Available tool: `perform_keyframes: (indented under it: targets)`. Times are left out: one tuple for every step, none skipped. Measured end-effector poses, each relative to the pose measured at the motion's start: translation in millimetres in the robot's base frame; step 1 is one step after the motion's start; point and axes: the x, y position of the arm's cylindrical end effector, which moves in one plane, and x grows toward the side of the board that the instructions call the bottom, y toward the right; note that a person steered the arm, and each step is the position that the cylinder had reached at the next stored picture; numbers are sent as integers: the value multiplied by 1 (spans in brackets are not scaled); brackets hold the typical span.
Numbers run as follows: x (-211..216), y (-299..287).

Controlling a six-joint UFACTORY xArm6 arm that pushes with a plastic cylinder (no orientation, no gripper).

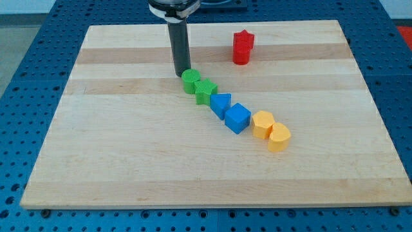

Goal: Place red circle top left to green circle

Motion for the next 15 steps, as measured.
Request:
perform_keyframes:
  targets:
    - [-1, 0]
    - [-3, 48]
    - [-3, 116]
    - [-20, 171]
    - [-56, 201]
    - [-72, 176]
    - [-66, 164]
    - [-57, 146]
    - [-55, 116]
    - [-54, 92]
    - [-41, 78]
    - [-29, 61]
    - [-27, 36]
    - [-27, 24]
    - [-27, 29]
